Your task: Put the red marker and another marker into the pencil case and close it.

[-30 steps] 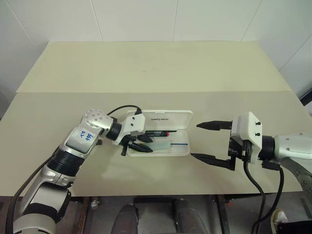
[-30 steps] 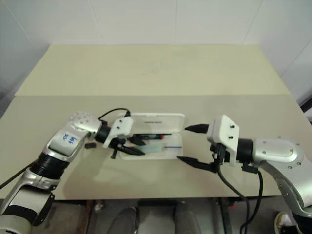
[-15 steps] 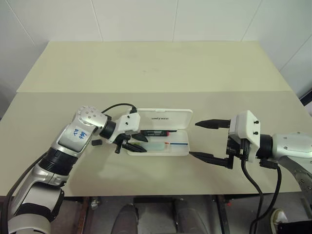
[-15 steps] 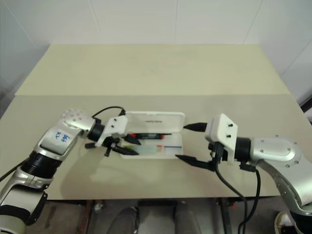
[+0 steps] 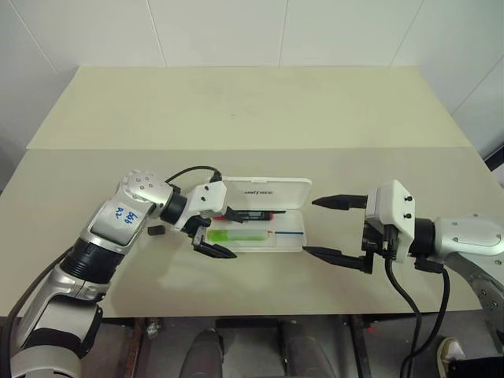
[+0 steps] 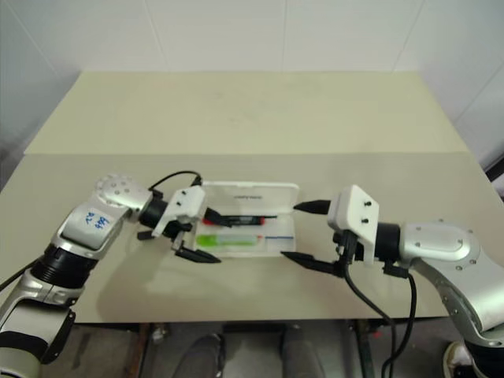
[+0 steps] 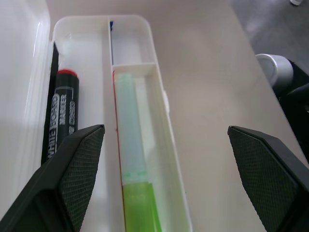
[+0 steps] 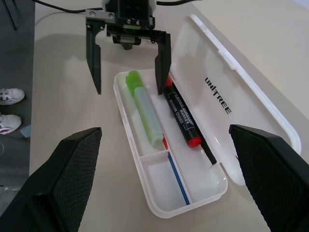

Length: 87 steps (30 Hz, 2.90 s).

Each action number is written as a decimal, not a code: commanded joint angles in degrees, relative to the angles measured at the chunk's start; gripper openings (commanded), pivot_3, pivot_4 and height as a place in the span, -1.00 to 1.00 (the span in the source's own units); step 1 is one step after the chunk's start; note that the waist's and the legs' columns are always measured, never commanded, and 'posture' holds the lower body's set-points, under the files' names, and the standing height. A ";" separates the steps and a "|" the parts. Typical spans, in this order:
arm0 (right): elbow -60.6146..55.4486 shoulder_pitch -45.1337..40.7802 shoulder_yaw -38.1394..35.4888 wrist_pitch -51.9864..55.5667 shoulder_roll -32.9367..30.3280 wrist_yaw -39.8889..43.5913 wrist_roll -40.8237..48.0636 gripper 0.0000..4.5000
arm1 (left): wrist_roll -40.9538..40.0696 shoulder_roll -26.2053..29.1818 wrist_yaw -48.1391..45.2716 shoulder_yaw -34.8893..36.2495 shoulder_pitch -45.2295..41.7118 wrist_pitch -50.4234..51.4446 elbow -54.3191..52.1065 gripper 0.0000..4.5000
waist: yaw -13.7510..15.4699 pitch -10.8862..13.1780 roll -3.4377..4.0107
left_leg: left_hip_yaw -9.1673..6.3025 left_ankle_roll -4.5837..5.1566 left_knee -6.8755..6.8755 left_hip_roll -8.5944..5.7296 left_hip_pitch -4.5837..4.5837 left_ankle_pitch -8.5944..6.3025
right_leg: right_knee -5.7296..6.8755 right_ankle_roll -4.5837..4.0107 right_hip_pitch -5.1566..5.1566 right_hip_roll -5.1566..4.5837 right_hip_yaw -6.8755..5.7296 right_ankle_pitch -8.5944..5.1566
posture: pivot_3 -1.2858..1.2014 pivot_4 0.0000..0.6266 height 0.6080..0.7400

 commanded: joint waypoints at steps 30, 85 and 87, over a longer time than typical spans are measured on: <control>-0.51 -0.50 0.19 -1.58 1.12 -0.28 -0.88 1.00 | 1.55 0.98 5.01 2.73 2.74 -3.61 0.61 -0.98 | 0.02 0.00 0.00 | 0.00 0.00 -0.02 0.00 -0.01 0.00 | -0.05 0.00 0.00 0.00 0.00 0.00 | 0.03 -0.52 1.00; -1.20 -1.38 1.56 -0.91 2.03 -2.79 -0.41 1.00 | 3.57 0.85 1.80 1.81 2.00 -2.58 0.35 -0.98 | 0.02 0.00 0.00 | -0.01 0.07 -0.05 -0.01 -0.02 0.05 | -0.14 0.02 0.03 0.00 0.00 0.07 | 0.03 -0.52 1.00; -1.17 -1.46 1.59 -0.89 2.10 -2.82 -0.43 1.00 | 3.49 0.88 1.49 1.78 2.18 -2.65 0.04 -0.98 | 0.02 0.00 0.00 | -0.01 0.07 -0.04 -0.01 -0.02 0.05 | -0.14 0.02 0.03 0.00 0.00 0.07 | 0.03 -0.52 1.00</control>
